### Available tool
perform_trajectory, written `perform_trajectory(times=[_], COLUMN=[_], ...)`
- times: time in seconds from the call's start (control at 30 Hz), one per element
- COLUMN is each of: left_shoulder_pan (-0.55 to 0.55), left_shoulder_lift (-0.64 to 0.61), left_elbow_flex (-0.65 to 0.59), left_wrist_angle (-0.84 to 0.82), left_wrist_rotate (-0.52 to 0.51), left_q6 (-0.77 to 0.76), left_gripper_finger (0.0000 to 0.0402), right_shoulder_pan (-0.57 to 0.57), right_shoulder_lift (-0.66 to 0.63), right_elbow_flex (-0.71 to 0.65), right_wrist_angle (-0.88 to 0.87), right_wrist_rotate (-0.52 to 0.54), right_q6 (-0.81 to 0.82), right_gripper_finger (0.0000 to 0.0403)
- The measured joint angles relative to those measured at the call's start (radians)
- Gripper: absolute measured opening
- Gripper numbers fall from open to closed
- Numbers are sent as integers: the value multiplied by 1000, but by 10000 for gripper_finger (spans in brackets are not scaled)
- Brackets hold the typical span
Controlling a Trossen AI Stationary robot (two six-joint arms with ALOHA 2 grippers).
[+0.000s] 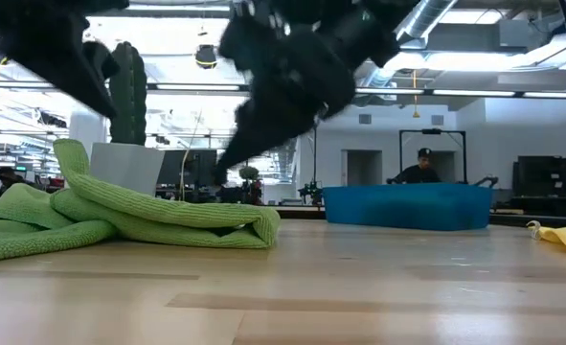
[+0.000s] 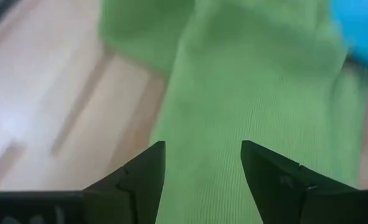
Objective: Fold microfiber towels
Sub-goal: Fold the right green microfiber towel
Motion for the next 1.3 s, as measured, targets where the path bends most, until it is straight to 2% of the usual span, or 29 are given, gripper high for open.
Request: perform_trajectory(times=[0.13, 0.4, 0.53, 0.67, 0.73, 0.97, 1.3], left_shoulder_pan=[0, -13, -13, -13, -13, -13, -13], left_shoulder_lift=[-1, -1, -2, -1, 0, 1, 1], left_elbow_flex=[46, 146, 175, 173, 163, 146, 146], left_wrist_angle=[-55, -243, -287, -290, -290, -287, -264], left_wrist_rotate=[2, -8, -16, -16, -12, -32, -92], left_q6=[1, -48, -57, -66, -74, -79, -71], left_gripper_finger=[39, 21, 16, 15, 15, 15, 15], right_shoulder_pan=[45, 65, 72, 77, 66, 39, 16], right_shoulder_lift=[14, 72, 97, 105, 104, 100, 17], right_elbow_flex=[0, 1, 16, 33, 36, 29, -145], right_wrist_angle=[150, 407, 476, 300, 204, -15, -159], right_wrist_rotate=[91, 98, 160, 322, 369, 325, 310], right_q6=[-70, -81, -58, -58, -34, 42, 159], right_gripper_finger=[235, 235, 235, 235, 232, 196, 147])
